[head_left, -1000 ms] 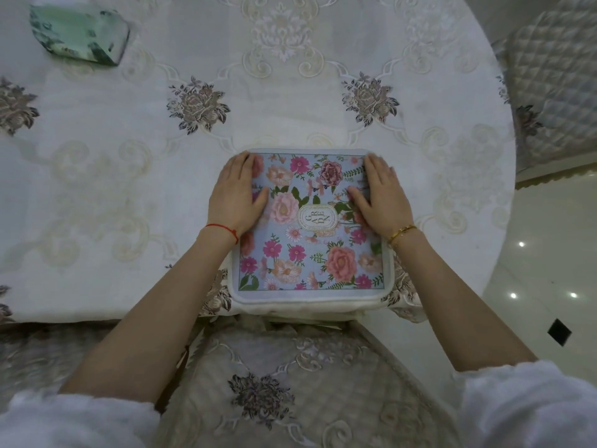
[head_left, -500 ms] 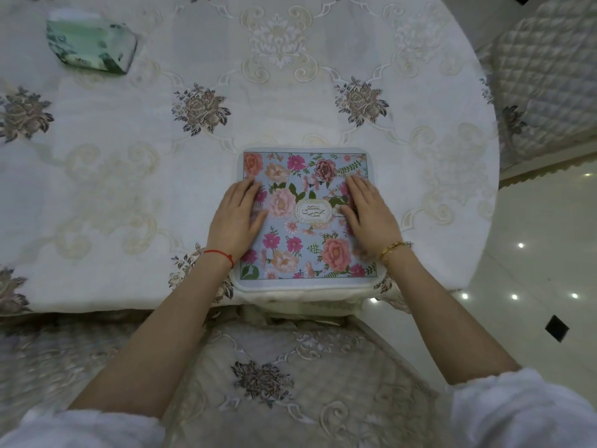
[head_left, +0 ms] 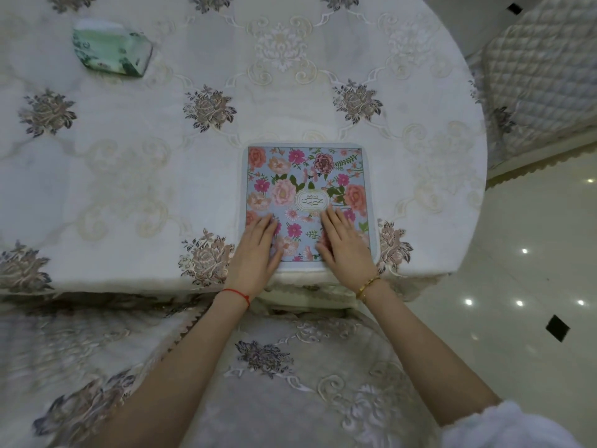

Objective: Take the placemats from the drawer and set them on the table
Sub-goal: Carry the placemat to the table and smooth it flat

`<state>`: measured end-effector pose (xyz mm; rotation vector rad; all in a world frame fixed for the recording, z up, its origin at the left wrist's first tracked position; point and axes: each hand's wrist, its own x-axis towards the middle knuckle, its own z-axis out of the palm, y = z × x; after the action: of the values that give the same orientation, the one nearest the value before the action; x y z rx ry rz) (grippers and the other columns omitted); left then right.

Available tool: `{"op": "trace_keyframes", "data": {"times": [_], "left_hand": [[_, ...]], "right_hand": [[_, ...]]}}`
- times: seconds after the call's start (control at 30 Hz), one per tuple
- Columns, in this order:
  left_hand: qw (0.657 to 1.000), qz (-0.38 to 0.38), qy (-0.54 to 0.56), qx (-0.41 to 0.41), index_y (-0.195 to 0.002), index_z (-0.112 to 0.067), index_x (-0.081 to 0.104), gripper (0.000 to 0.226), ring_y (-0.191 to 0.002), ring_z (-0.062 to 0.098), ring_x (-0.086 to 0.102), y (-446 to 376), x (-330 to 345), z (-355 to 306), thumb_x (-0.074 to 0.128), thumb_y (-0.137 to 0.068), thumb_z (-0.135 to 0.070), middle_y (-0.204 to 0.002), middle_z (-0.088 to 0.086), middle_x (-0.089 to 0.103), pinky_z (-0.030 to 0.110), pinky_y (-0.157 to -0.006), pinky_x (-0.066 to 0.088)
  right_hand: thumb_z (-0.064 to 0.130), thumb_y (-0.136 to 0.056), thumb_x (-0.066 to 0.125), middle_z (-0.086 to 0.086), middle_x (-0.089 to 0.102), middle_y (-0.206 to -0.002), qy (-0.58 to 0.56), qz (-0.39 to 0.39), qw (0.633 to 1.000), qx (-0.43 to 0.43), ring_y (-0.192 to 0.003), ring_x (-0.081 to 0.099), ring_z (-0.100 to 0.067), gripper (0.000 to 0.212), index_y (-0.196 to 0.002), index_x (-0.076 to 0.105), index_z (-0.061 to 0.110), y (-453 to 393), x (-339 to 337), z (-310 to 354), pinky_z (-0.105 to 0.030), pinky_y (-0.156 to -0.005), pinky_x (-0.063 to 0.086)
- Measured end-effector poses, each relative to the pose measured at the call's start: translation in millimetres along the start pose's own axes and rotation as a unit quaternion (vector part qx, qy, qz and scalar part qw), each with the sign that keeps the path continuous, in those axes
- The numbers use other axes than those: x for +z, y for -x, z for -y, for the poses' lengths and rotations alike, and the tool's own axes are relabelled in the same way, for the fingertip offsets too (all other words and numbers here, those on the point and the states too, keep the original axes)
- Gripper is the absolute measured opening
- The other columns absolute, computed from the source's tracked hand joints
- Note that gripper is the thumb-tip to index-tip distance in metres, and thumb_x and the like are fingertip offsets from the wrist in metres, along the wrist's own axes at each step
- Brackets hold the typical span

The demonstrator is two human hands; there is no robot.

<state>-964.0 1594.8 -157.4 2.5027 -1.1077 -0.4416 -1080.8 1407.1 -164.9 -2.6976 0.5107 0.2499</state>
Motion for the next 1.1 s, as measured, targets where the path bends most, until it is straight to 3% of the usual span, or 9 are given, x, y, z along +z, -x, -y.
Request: {"op": "trace_keyframes", "data": {"times": [0.13, 0.4, 0.57, 0.7, 0.9, 1.1], "left_hand": [[0.999, -0.007, 0.001, -0.034, -0.15, -0.012, 0.025, 0.062, -0.146, 0.02, 0.021, 14.0, -0.5, 10.6, 0.045, -0.098, -0.039, -0.158, 0.004, 0.025, 0.034, -0.121, 0.017], [0.999, -0.014, 0.004, -0.051, -0.152, -0.014, 0.021, 0.063, -0.142, 0.026, 0.027, 39.6, -12.7, 27.8, 0.05, -0.097, -0.029, -0.155, 0.007, 0.03, 0.043, -0.119, 0.024], [0.999, -0.023, -0.005, -0.029, -0.148, -0.011, 0.031, 0.056, -0.144, 0.023, 0.024, 44.8, -9.4, 14.7, 0.047, -0.098, -0.03, -0.156, 0.006, 0.028, 0.043, -0.119, 0.025], [1.0, -0.007, -0.003, -0.028, -0.15, -0.013, 0.025, 0.057, -0.148, 0.019, 0.014, 35.6, -0.8, 2.9, 0.043, -0.1, -0.034, -0.16, 0.004, 0.019, 0.034, -0.122, 0.012], [1.0, -0.007, 0.002, -0.026, -0.149, -0.015, 0.03, 0.054, -0.146, 0.02, 0.019, 42.5, -2.4, 15.3, 0.045, -0.1, -0.03, -0.159, 0.003, 0.022, 0.041, -0.121, 0.021], [1.0, -0.01, -0.004, -0.008, -0.147, -0.01, 0.033, 0.058, -0.145, 0.023, 0.023, 29.0, -13.0, 22.4, 0.052, -0.096, -0.029, -0.157, 0.007, 0.027, 0.042, -0.121, 0.02]], "right_hand": [[0.044, -0.101, 0.032, 0.001, 0.003, -0.162, 0.002, -0.006, 1.0, 0.019, -0.149, 0.002, -0.013, 0.064, -0.153, 0.005, 0.017, 19.8, -2.8, -20.4, -0.03, -0.121, 0.001], [0.035, -0.103, 0.033, -0.003, 0.01, -0.161, -0.014, -0.036, 0.996, 0.082, -0.149, 0.004, -0.017, 0.058, -0.152, 0.011, 0.014, 55.9, -13.3, -47.6, -0.029, -0.12, -0.001], [0.044, -0.101, 0.03, -0.001, 0.008, -0.162, -0.002, -0.012, 1.0, -0.002, -0.149, -0.001, -0.016, 0.061, -0.153, 0.01, 0.018, 48.3, -0.1, -4.0, -0.038, -0.123, 0.008], [0.037, -0.103, 0.031, -0.002, 0.004, -0.162, -0.017, 0.002, 1.0, -0.022, -0.149, -0.005, -0.016, 0.057, -0.153, 0.012, 0.017, 39.3, 15.3, 16.3, -0.039, -0.123, 0.009], [0.029, -0.104, 0.035, 0.004, 0.02, -0.159, -0.042, -0.049, 0.998, 0.019, -0.147, 0.011, -0.01, 0.05, -0.151, 0.021, 0.022, 60.3, 5.9, -20.0, -0.037, -0.121, 0.018], [0.034, -0.102, 0.037, 0.0, 0.02, -0.159, -0.055, -0.069, 0.994, 0.071, -0.148, 0.009, -0.014, 0.055, -0.152, 0.02, 0.017, 54.2, -13.5, -42.0, -0.037, -0.122, 0.014]]}}
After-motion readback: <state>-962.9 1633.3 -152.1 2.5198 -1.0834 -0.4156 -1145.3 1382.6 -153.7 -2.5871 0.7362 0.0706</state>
